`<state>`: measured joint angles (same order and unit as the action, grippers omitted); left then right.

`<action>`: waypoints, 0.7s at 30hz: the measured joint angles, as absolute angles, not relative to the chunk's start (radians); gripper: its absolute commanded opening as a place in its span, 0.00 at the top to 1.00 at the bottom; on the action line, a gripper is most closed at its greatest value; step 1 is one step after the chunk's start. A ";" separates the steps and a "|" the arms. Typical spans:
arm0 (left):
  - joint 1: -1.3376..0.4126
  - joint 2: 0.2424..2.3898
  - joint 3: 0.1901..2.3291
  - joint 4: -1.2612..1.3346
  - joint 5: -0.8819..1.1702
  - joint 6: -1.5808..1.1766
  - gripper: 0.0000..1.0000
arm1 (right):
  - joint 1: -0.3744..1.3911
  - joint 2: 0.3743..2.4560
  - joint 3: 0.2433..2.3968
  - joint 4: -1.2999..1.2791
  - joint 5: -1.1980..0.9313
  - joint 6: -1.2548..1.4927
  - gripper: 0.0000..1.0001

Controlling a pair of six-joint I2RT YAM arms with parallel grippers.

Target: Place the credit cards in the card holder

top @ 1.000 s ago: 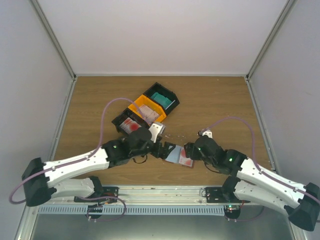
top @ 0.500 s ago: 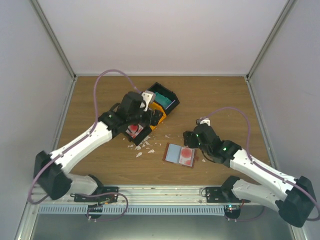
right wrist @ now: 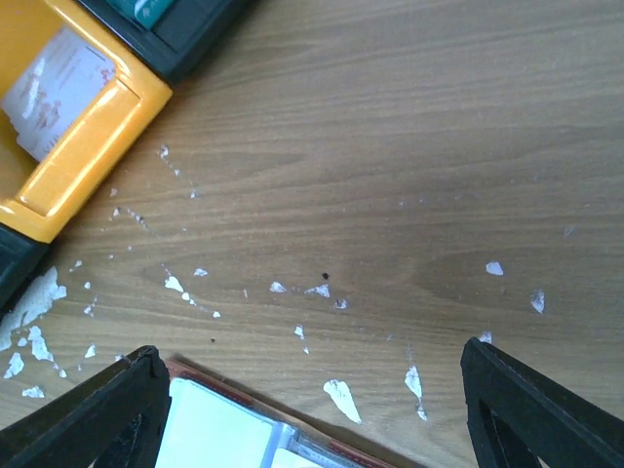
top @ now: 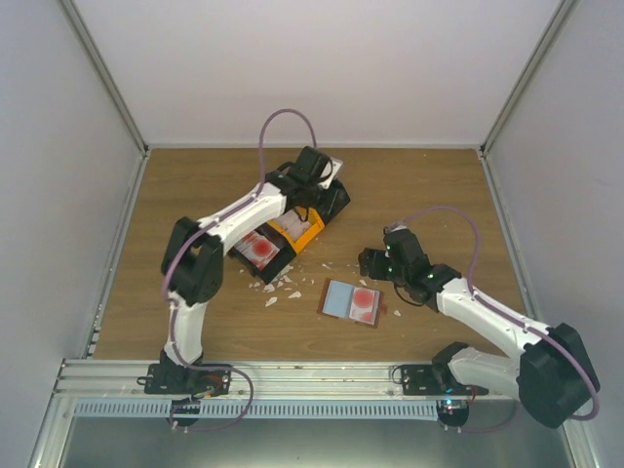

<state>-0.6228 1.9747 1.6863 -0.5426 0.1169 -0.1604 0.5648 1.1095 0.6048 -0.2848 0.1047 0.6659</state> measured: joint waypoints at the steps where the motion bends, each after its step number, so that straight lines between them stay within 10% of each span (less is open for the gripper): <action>1: -0.623 2.016 1.731 -0.546 0.112 -0.156 0.28 | 0.562 1.117 0.600 -0.281 0.095 0.665 0.18; 21: -0.623 2.416 2.123 -0.680 0.015 -0.064 0.24 | 0.555 1.139 0.557 -0.283 0.054 0.668 0.18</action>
<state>-0.6228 2.4157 2.1231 -0.6800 0.0151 -0.0643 0.5552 1.1389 0.5568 -0.2832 0.0536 0.6678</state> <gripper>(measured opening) 0.795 0.816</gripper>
